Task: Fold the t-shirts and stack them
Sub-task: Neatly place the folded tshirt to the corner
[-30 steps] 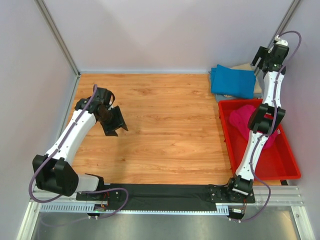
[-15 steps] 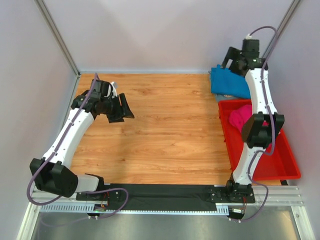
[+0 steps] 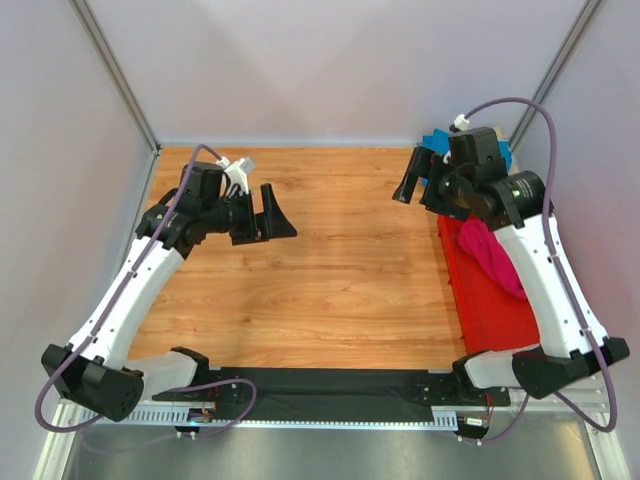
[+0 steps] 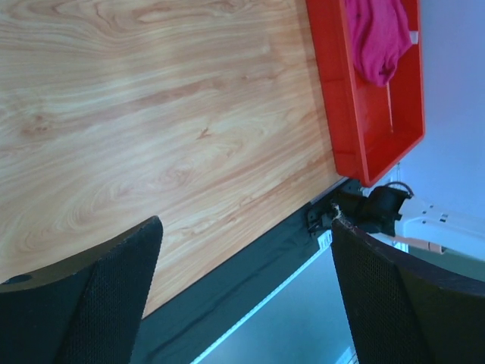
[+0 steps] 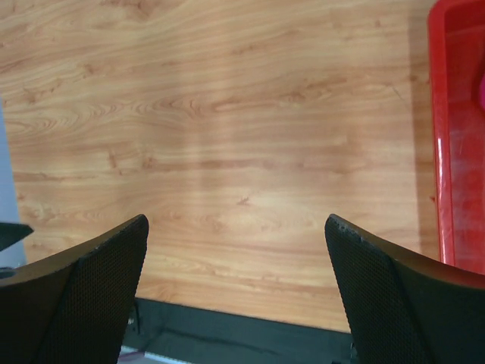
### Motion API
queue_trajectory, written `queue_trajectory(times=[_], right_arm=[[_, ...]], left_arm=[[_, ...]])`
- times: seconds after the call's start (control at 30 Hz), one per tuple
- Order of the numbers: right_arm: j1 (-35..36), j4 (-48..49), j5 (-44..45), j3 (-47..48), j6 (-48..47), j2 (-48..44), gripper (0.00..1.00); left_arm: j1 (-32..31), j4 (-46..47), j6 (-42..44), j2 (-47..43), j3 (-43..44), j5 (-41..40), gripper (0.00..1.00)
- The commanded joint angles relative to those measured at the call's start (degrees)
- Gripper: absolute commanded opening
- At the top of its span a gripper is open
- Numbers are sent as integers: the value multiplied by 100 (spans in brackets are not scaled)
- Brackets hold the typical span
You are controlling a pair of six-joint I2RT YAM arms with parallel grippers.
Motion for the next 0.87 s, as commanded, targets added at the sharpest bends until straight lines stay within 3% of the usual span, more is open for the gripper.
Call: queue_trajectory(times=[0.0,0.27,0.83], right_arm=[[8,-201,-434,-404,351,-505,100],[8,441,-909,-959,484,-1199,100],[8,943,-866,-1417,448,-1394,100]], left_arm=[[-128,-49,-12,-324,-6,74,100],[-163,-454,138,-755,91,-366,99],[-163,-76,32,-975,548,-577,100]])
